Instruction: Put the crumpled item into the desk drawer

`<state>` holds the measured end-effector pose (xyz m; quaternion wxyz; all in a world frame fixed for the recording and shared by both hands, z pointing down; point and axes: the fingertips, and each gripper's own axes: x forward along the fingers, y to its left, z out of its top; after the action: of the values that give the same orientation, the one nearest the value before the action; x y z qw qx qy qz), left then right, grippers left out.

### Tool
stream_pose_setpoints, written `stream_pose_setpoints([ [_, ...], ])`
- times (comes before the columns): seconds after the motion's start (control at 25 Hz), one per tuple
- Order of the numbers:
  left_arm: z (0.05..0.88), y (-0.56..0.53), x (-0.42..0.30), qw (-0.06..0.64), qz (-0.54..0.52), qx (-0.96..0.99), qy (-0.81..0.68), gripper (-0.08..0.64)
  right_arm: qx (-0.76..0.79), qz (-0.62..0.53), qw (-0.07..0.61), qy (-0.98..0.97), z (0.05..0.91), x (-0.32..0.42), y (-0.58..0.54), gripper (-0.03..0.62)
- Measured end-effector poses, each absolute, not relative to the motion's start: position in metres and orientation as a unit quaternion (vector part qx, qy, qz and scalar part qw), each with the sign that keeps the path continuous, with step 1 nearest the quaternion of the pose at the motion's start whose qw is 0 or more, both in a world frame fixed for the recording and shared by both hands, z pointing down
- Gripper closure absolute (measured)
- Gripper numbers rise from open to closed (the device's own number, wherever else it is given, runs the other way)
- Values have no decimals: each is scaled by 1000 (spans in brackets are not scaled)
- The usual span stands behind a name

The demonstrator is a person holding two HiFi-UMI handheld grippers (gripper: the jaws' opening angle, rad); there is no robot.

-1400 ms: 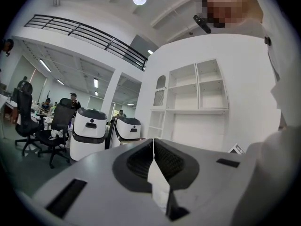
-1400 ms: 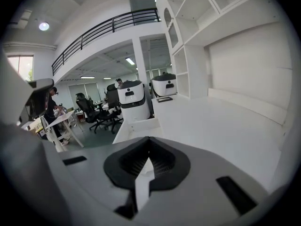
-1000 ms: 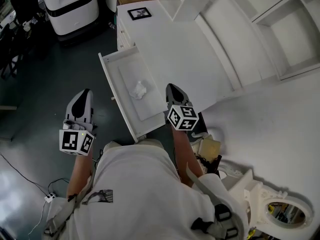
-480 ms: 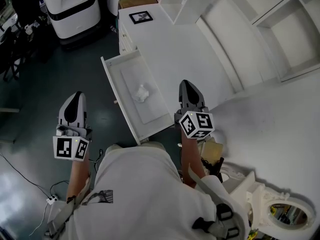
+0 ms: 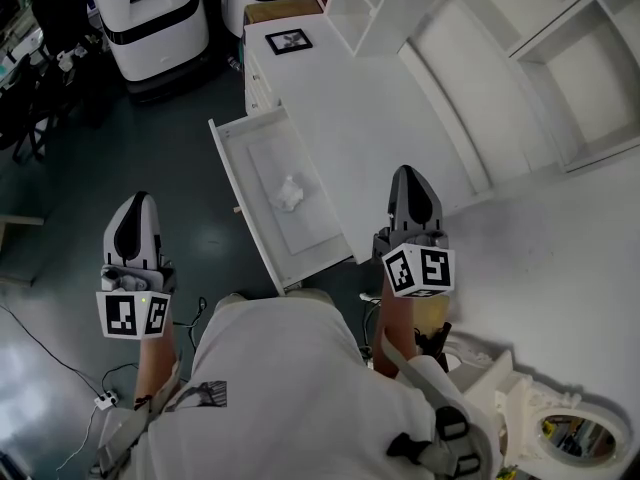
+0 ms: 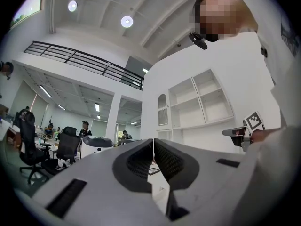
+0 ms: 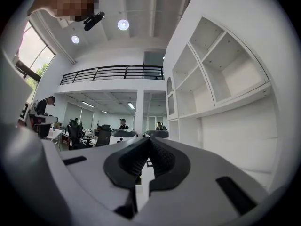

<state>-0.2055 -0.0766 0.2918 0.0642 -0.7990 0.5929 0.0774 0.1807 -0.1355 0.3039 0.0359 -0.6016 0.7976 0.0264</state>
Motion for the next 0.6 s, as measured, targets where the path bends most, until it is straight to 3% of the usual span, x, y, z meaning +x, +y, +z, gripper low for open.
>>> stream_pose_setpoints([
  [0.6, 308, -61, -219, 49, 50, -784, 616, 541, -607, 39, 39, 792, 293, 181, -106, 581],
])
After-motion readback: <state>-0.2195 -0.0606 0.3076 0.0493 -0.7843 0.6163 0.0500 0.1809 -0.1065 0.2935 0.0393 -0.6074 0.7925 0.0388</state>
